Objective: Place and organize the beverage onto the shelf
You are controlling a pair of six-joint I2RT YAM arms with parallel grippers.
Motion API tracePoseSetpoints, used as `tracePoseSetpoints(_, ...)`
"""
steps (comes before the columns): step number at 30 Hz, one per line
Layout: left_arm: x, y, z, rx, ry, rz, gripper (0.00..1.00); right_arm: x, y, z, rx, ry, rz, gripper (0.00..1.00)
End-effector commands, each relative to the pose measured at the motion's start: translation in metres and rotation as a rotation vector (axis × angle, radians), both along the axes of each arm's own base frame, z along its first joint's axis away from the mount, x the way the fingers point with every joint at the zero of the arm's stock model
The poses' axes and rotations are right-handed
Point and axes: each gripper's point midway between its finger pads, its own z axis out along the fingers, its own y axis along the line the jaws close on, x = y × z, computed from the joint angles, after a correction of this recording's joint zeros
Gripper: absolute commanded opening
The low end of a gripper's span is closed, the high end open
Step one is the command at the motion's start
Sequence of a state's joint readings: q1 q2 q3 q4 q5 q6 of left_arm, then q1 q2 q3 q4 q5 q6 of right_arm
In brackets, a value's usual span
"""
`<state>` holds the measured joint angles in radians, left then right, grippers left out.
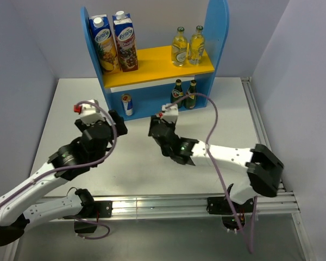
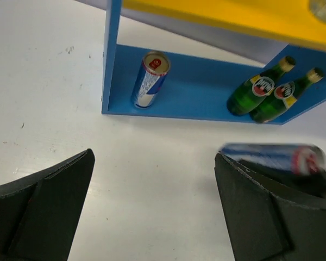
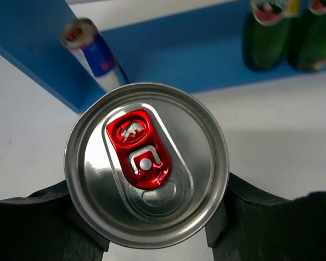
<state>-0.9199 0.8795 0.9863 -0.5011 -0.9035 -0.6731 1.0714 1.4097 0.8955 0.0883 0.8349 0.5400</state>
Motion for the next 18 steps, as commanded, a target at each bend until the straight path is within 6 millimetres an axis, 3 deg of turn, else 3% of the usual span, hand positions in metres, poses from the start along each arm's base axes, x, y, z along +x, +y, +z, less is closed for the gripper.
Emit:
tracePoseSetpoints(1,-0.023,0.032,0.026,-0.007,0.015,0.034,0.99,0.043,0.036,0.038,-0.011,-0.095,0.055,0.0)
tracePoseSetpoints(2,-0.027,0.043,0.03,0.014,-0.008,0.042,0.99,0.058,0.037,0.036,-0.028,-0.09,0.041,0.0)
tracePoseSetpoints(3,-0.028,0.05,0.03,0.037,-0.023,0.058,0.99,0.071,0.046,0.054,-0.007,-0.111,0.035,0.0)
tracePoseSetpoints(4,-0.029,0.06,0.031,0.061,-0.044,0.091,0.99,0.081,0.054,0.036,-0.061,-0.089,0.039,0.0)
tracePoseSetpoints(5,-0.031,0.066,0.028,0.08,-0.058,0.092,0.99,0.09,0.057,0.036,-0.067,-0.091,0.035,0.0)
tracePoseSetpoints(6,-0.032,0.068,0.027,0.077,-0.062,0.09,0.99,0.101,0.061,0.049,-0.051,-0.111,0.023,0.0)
tracePoseSetpoints(7,-0.034,0.068,0.025,0.074,-0.062,0.081,0.99,0.109,0.066,0.034,-0.084,-0.096,0.021,0.0)
tracePoseSetpoints(8,-0.036,0.071,0.02,0.065,-0.065,0.077,0.99,0.116,0.069,0.041,-0.073,-0.11,0.011,0.0)
tracePoseSetpoints(11,-0.04,0.074,0.008,0.056,-0.07,0.075,0.99,0.137,0.067,0.029,-0.077,-0.101,-0.037,0.0)
tracePoseSetpoints(18,-0.039,0.076,0.007,0.066,-0.08,0.077,0.99,0.167,0.071,0.008,-0.026,-0.096,-0.094,0.0)
